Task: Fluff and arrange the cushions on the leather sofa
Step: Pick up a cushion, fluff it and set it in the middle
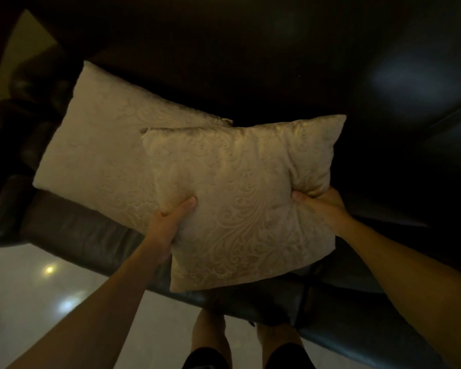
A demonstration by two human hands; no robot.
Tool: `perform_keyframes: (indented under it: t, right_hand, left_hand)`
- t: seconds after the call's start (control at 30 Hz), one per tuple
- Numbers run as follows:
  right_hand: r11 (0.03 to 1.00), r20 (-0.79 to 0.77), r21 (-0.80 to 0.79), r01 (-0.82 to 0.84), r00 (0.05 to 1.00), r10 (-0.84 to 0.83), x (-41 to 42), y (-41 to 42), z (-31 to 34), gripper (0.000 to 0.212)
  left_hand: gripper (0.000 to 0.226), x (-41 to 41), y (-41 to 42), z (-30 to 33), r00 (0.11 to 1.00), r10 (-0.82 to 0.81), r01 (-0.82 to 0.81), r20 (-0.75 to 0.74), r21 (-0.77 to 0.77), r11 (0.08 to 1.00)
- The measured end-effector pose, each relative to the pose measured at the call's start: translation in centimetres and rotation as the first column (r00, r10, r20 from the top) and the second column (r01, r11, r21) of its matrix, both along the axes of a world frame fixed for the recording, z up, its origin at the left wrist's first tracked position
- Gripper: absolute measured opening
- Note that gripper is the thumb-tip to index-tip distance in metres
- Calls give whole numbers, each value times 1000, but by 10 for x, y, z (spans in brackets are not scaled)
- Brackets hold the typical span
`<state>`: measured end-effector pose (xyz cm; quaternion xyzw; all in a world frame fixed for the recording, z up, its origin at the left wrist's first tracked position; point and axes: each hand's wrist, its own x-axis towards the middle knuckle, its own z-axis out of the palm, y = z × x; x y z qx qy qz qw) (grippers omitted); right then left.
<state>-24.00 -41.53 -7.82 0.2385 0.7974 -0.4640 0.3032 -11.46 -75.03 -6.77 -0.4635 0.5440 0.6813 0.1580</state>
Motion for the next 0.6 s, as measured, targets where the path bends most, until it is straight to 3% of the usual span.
perform_keyframes:
  t: [0.1, 0.23, 0.4, 0.6]
  right_hand:
    - [999, -62, 7, 52, 997, -52, 21, -5, 16, 80]
    - [998, -96, 1, 71, 993, -70, 37, -13, 39, 87]
    - [992, -194, 38, 119, 975, -110, 63, -12, 98, 64]
    - [993, -269, 111, 49, 963, -17, 73, 1, 124, 33]
  left_hand:
    - [83, 2, -11, 18, 1000, -12, 14, 12, -90, 996]
    - [96, 2, -21, 37, 998, -67, 69, 17, -178, 982]
    - [46, 7, -25, 77, 990, -125, 102, -64, -284, 953]
    - [42, 3, -8, 87, 966, -250, 193, -68, -459, 868]
